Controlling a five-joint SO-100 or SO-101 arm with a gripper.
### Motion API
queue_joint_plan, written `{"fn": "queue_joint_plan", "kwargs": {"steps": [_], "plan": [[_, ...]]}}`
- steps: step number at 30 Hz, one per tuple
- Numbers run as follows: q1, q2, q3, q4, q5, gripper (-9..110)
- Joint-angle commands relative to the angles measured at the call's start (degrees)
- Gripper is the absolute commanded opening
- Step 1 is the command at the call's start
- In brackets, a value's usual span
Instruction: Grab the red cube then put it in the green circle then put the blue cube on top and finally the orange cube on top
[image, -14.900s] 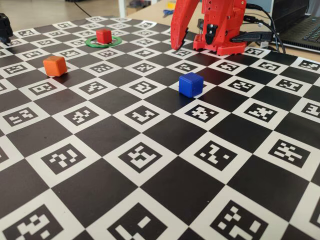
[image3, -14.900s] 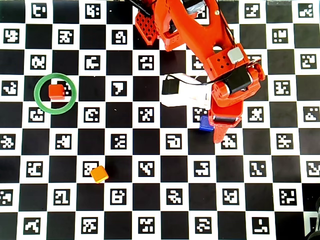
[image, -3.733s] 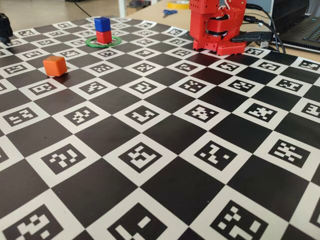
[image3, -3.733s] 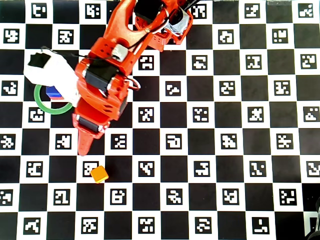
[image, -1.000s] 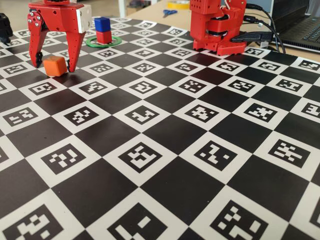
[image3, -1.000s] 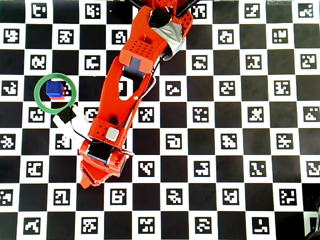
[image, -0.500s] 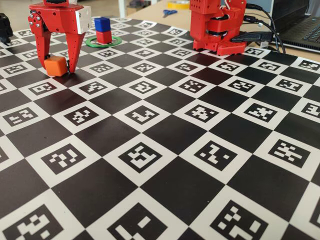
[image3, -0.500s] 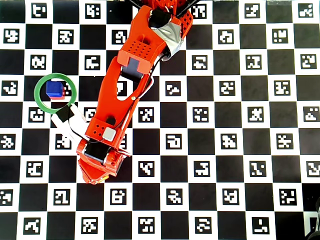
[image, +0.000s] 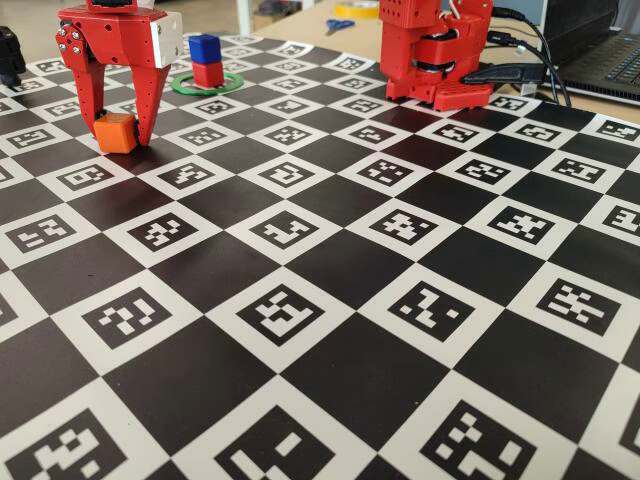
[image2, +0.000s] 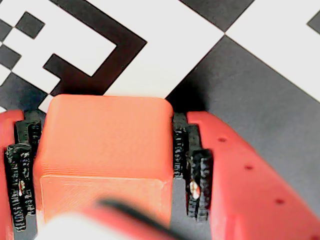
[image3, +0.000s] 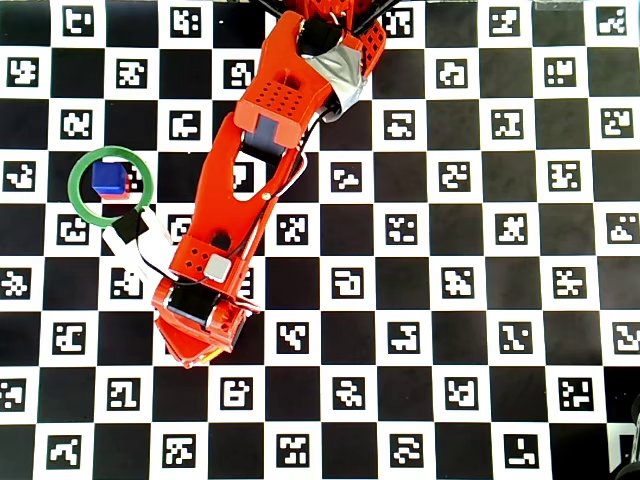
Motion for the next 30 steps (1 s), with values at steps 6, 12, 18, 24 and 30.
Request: {"fn": "queue_joint_plan", "kwargs": {"steps": [6,12,18,24,30], "plan": [[0.8,5.4,-4.6,1.2,-2.0,7],[0.8,9.3,-4.7,4.7,-3.5,6],[0.9,14.2,-4.7,9.2,-6.8,5],[2.2,20.5,-2.9,12.4,-12.0,5],[4.9,26.6,0.6,13.3,-21.5,4]]}}
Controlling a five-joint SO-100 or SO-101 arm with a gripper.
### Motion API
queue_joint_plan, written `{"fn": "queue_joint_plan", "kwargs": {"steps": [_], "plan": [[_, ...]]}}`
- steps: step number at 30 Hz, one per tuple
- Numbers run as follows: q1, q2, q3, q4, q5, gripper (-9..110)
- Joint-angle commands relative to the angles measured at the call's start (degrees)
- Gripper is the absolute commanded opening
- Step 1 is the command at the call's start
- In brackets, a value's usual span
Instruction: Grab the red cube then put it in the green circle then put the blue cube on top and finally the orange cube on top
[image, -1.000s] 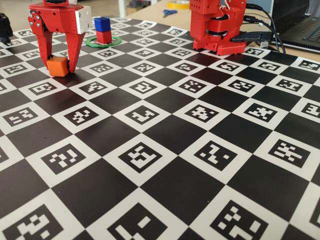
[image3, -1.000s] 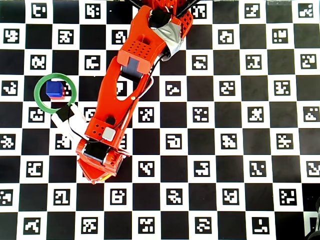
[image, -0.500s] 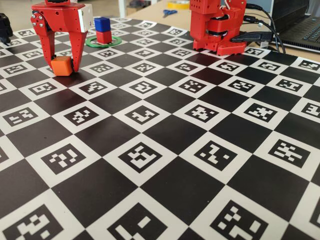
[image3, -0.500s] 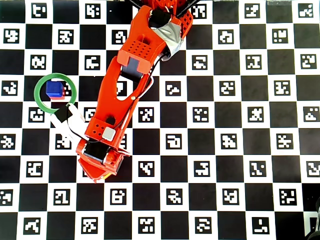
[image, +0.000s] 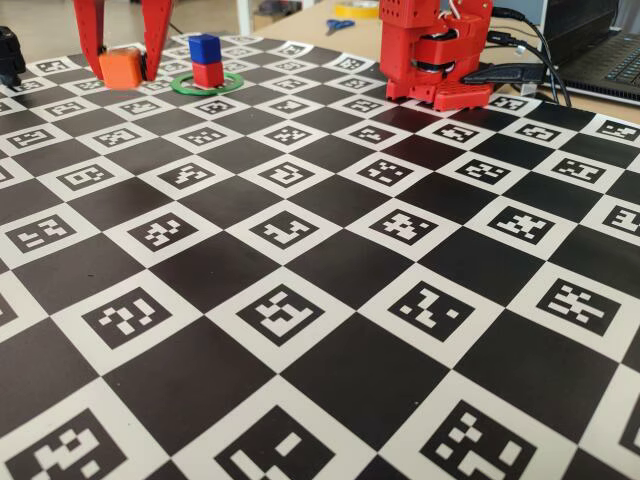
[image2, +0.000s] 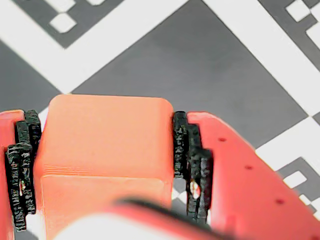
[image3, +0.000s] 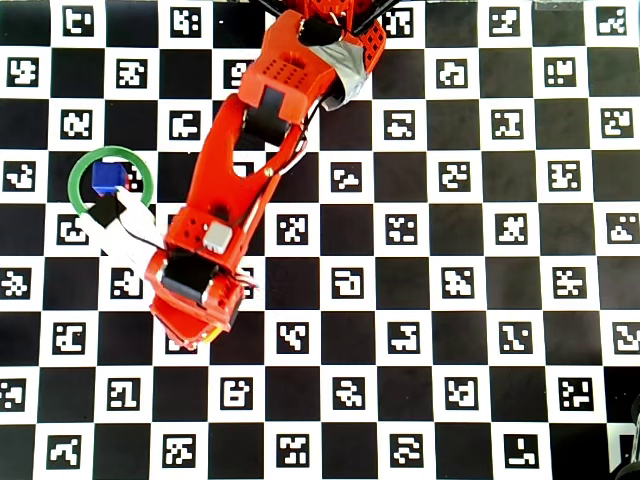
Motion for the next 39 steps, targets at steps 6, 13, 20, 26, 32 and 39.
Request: {"fn": "queue_joint_plan", "kwargs": {"steps": [6,13,20,26,32,39], "plan": [[5.7,18.0,4.8,2.3,-17.2,3],[11.5,22.2,7.2,2.5,-28.7,2],[17.5,25.8,11.7,1.4,-37.8,2],[22.9,27.2,16.1,-0.1,-44.7,2],[27.6,29.4,21.4,-2.0,-51.1,1],[31.1,31.0,26.1,-3.7,-55.5,1]]}}
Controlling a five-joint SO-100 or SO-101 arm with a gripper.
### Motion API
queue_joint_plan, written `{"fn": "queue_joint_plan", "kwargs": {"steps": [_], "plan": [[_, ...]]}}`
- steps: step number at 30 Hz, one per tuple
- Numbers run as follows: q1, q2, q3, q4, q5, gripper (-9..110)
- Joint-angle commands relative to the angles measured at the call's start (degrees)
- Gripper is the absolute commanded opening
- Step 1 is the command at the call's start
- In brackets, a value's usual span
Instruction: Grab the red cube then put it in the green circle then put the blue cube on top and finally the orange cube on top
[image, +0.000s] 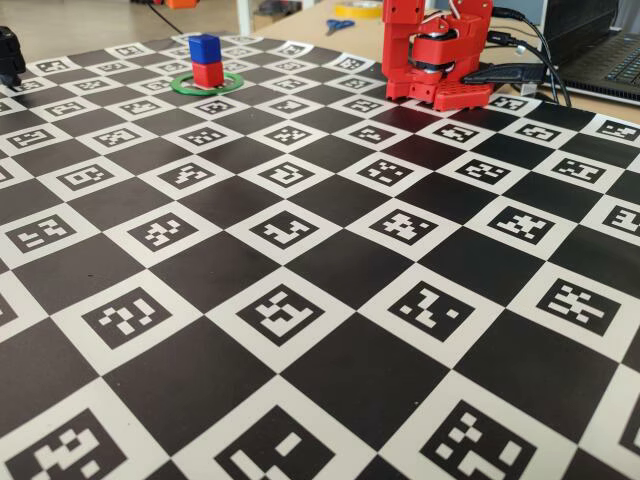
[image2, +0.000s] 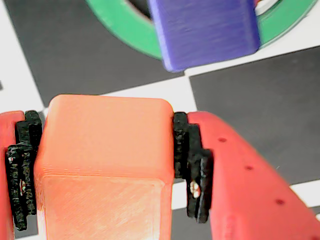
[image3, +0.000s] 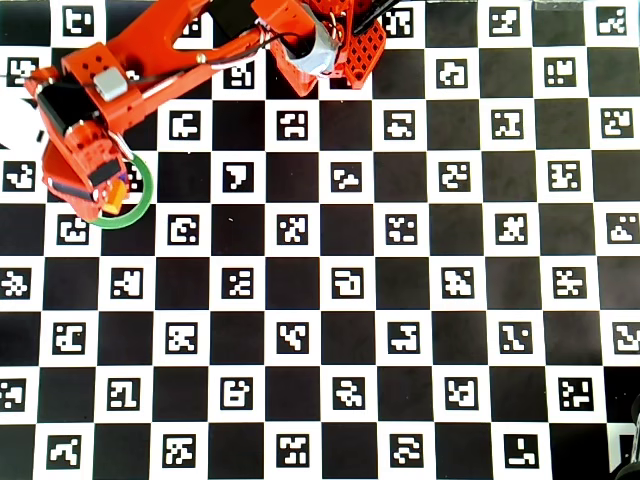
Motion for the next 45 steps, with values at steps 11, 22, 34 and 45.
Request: {"fn": "queue_joint_plan", "kwargs": {"steps": [11,22,34,45], "plan": [[2.5,9.6,5.6,-2.5,-4.5,1],[3.1,9.8,9.9,-6.3,-7.1,1],[4.2,9.8,10.3,-7.7,-14.2,1],[5.0,9.5,12.3,-9.3,-18.5,0]]}}
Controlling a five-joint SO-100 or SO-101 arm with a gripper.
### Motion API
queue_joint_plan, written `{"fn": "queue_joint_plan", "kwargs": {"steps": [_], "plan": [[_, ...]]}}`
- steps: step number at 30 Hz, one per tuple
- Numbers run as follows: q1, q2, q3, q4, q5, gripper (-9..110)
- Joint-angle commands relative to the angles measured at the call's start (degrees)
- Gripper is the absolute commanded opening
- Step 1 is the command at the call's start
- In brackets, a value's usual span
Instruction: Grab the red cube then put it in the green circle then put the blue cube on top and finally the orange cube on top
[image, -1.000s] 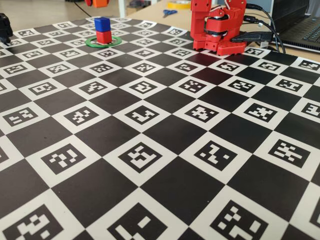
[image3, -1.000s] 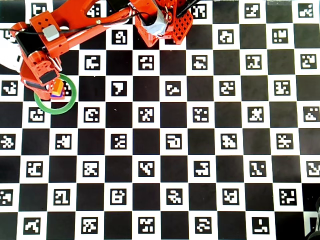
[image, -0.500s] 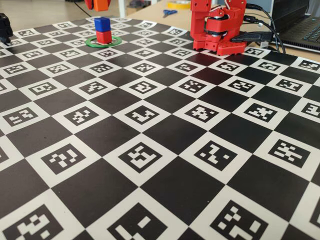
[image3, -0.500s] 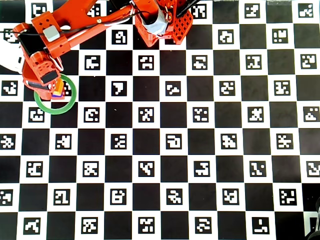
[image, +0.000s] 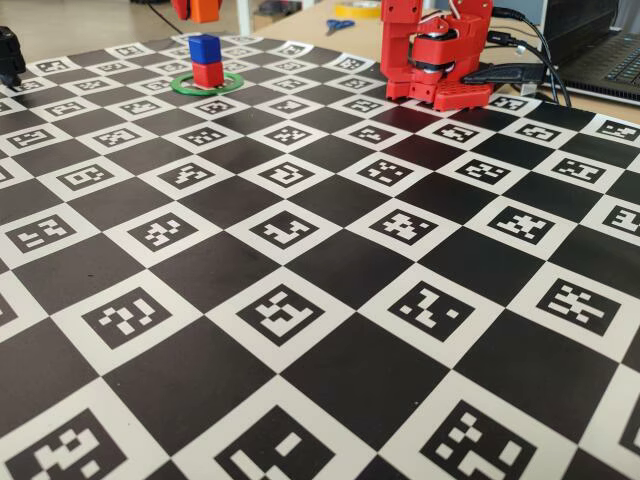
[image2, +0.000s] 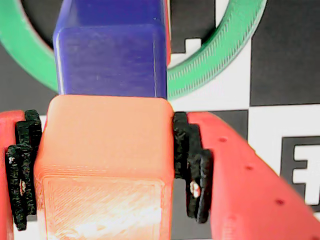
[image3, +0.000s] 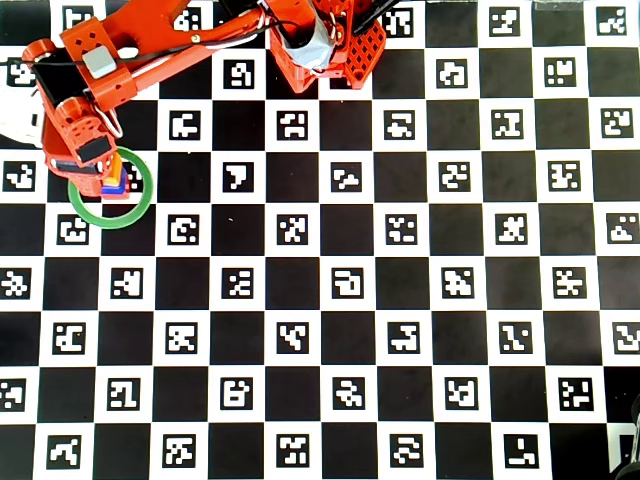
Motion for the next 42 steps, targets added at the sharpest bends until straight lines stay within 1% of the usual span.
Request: {"fn": "queue_joint_plan", "kwargs": {"steps": [1,28,33,35,38,42], "plan": [[0.9,6.9,-0.3,-1.7,-1.2,0],[1.4,6.3,5.3,-8.8,-2.3,0],[1.5,6.2,5.6,-9.0,-2.7,6],[1.5,6.2,5.8,-9.0,-3.0,12],[1.5,6.2,5.9,-8.9,-3.3,16],[1.6,6.4,6.2,-8.7,-3.8,26]]}}
